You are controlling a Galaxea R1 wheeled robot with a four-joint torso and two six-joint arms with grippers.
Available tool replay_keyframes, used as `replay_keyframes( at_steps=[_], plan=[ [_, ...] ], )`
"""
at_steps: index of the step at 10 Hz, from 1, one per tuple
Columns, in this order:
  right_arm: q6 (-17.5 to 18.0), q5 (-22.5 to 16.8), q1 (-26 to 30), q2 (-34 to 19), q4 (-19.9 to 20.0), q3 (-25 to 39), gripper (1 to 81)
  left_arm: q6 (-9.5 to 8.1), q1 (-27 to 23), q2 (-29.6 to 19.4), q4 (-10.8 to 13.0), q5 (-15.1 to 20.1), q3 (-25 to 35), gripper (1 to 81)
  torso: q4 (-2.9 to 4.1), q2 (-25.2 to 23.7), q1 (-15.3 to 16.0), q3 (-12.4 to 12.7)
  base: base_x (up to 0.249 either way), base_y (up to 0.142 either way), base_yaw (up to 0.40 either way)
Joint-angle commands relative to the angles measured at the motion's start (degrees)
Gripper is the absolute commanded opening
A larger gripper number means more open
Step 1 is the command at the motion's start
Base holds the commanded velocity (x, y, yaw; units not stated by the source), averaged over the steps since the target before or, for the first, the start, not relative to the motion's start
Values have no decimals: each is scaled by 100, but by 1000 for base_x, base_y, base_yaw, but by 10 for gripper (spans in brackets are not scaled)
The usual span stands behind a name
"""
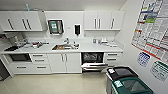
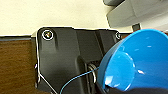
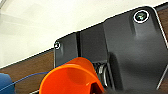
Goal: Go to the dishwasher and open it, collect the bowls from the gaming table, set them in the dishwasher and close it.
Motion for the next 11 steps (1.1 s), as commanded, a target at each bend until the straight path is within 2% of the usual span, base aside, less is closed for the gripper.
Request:
replay_keyframes(
  at_steps=[1, 11],
  plan=[
    [-4, -206, 284, -91, -81, 80, 10, -8, -252, -165, -4, 109, 64, 10, 0, 0, 0, 0, 95, 0, 0],
    [-4, -215, 293, -90, -81, 80, 10, -8, -252, -156, -4, 109, 64, 10, 0, 2, 6, 0, 126, 0, 0]
  ],
)
